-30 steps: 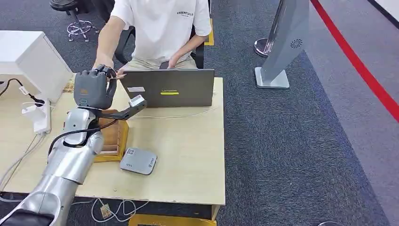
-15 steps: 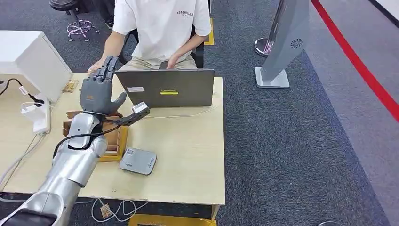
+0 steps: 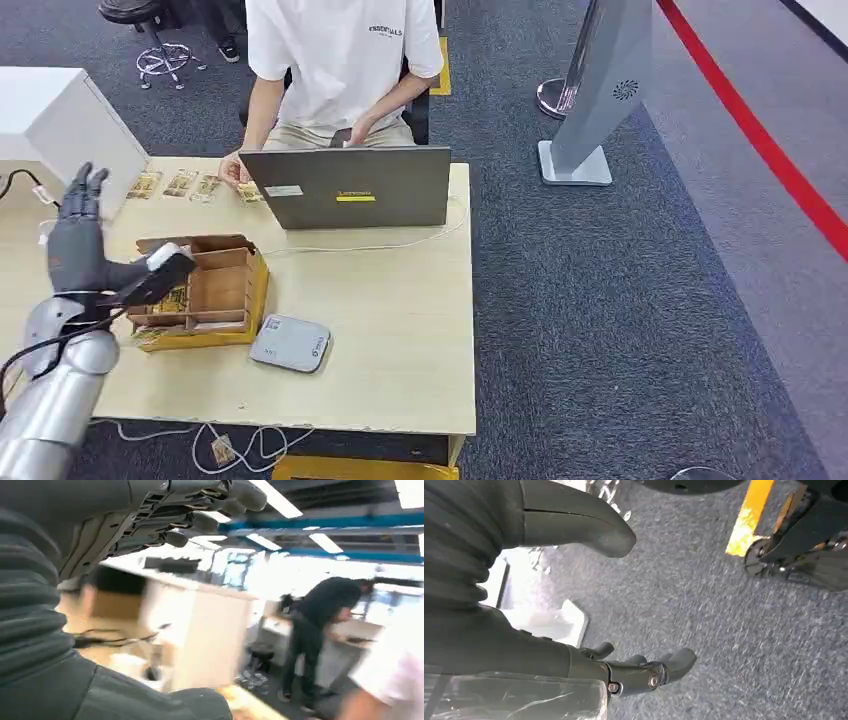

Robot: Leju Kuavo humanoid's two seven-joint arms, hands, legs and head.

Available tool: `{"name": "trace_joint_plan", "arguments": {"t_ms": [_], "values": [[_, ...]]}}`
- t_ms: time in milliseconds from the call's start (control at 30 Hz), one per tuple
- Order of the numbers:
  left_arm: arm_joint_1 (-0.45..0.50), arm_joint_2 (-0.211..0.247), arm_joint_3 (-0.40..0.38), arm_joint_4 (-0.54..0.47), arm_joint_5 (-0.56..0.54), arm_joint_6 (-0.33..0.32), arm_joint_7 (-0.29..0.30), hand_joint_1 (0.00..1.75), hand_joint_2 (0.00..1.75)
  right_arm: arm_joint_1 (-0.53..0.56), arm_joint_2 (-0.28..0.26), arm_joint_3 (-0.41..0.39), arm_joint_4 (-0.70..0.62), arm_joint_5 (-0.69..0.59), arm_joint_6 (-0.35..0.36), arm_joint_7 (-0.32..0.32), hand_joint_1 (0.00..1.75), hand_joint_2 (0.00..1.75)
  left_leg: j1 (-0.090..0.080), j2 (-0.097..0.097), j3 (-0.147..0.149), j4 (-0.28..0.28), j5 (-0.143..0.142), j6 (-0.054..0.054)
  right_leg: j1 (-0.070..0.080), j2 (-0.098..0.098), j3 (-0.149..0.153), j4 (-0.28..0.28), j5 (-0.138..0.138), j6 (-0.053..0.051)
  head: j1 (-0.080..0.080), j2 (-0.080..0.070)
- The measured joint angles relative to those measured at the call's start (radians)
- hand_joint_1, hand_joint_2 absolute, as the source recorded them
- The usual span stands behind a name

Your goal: Pass the card to the sensor for recognition and then transmit it.

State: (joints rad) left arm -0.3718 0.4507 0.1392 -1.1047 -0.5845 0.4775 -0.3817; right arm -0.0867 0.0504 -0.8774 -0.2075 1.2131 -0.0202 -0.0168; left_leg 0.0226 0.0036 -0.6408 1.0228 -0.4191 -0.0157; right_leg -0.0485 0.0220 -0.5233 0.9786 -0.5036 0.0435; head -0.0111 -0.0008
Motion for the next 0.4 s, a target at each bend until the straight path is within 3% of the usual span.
{"name": "trace_joint_plan", "arguments": {"t_ms": [100, 200, 267, 400], "values": [[0.116, 0.122, 0.225, 0.013, 0.197, -0.138, -0.104, 0.0, 1.75, 0.019, 0.0, -0.009, 0.001, -0.009, -0.001, -0.027, 0.0, 1.75, 0.002, 0.004, 0.001, 0.0, -0.003, -0.003, 0.001, 0.003, -0.004, 0.001, -0.003, -0.003, -0.002, 0.0], [0.194, 0.214, 0.476, 0.098, 0.376, -0.291, -0.126, 0.0, 1.75, 0.03, 0.0, -0.019, 0.001, -0.01, -0.006, -0.029, 0.0, 1.75, 0.005, 0.003, -0.001, 0.0, -0.004, -0.005, 0.004, 0.002, -0.004, 0.001, -0.005, -0.006, -0.002, 0.0], [0.229, 0.259, 0.633, 0.183, 0.443, -0.358, -0.146, 0.0, 1.75, 0.034, 0.0, -0.024, 0.001, -0.01, -0.011, -0.03, 0.0, 1.75, 0.006, 0.004, -0.001, 0.0, -0.005, -0.006, 0.005, 0.002, -0.006, 0.0, -0.006, -0.006, -0.003, 0.0], [0.254, 0.296, 0.908, 0.403, 0.637, -0.407, -0.045, 0.0, 1.75, 0.035, -0.003, -0.034, 0.001, -0.01, -0.019, -0.029, 0.0, 1.75, 0.006, -0.003, -0.001, 0.0, -0.006, -0.006, 0.005, -0.005, -0.003, 0.0, -0.009, -0.008, -0.003, 0.0]]}}
